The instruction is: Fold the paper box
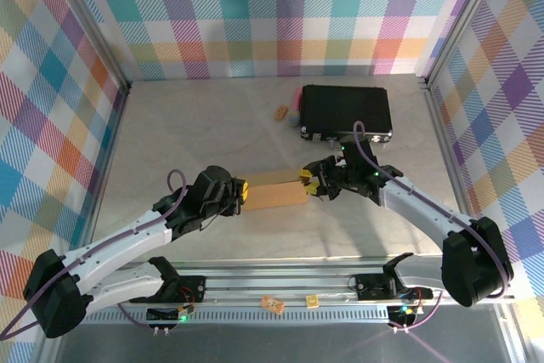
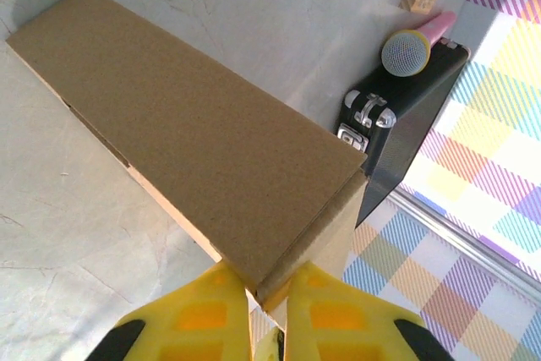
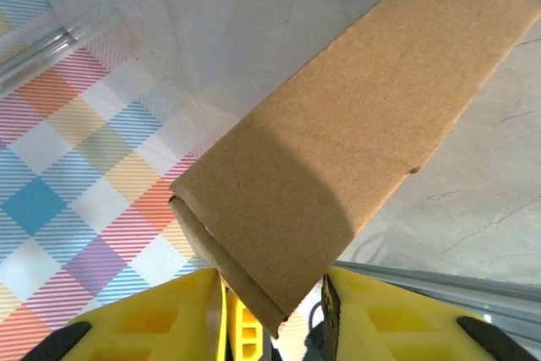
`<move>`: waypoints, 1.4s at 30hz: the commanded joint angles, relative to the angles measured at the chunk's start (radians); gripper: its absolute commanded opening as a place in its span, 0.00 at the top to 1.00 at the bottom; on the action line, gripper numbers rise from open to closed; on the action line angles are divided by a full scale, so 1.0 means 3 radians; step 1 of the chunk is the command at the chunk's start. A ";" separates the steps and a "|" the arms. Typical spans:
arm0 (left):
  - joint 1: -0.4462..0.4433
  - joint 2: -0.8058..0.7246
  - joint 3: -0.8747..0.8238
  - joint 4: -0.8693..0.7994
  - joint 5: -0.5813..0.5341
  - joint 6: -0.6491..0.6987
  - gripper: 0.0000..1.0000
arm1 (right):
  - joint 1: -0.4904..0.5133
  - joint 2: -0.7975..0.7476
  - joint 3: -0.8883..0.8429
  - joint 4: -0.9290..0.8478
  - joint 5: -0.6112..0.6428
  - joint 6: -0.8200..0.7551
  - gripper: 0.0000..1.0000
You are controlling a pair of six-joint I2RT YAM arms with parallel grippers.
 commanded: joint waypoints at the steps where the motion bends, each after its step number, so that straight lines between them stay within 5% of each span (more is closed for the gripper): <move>1: -0.0050 -0.0087 -0.0167 -0.0026 -0.0092 0.0081 0.75 | -0.0031 -0.0083 -0.0111 -0.0255 0.0080 -0.0284 0.63; 4: -0.0101 -0.0167 -0.0258 -0.0042 -0.0080 0.0098 0.59 | -0.0031 -0.0120 -0.0195 -0.0281 0.0003 -0.0382 0.62; 8: -0.0147 -0.0344 -0.0344 -0.0302 -0.0036 0.0112 0.55 | -0.0029 -0.0218 -0.0279 -0.0453 -0.0001 -0.0558 0.63; 14: -0.0170 -0.0635 -0.0512 -0.0629 0.0062 0.0116 0.58 | -0.0031 -0.0385 -0.0453 -0.0683 0.0033 -0.0725 0.63; 24: -0.0171 -0.0384 -0.0817 -0.0223 0.0299 0.0232 0.64 | -0.0031 -0.0109 -0.0571 -0.0639 0.0047 -0.0885 0.63; 31: -0.0175 -0.0455 -0.0780 -0.0494 0.0315 0.0261 0.78 | -0.0032 -0.0059 -0.0475 -0.0931 0.0152 -0.0937 0.68; 36: -0.0180 -0.0652 -0.0634 -0.1020 0.0413 0.0323 0.77 | -0.0031 -0.0336 -0.0479 -0.1279 0.0190 -0.0910 0.68; 42: -0.0217 -0.0522 -0.0735 -0.1021 0.0660 0.0340 0.76 | -0.0031 -0.0540 -0.0730 -0.1229 0.0073 -0.0828 0.68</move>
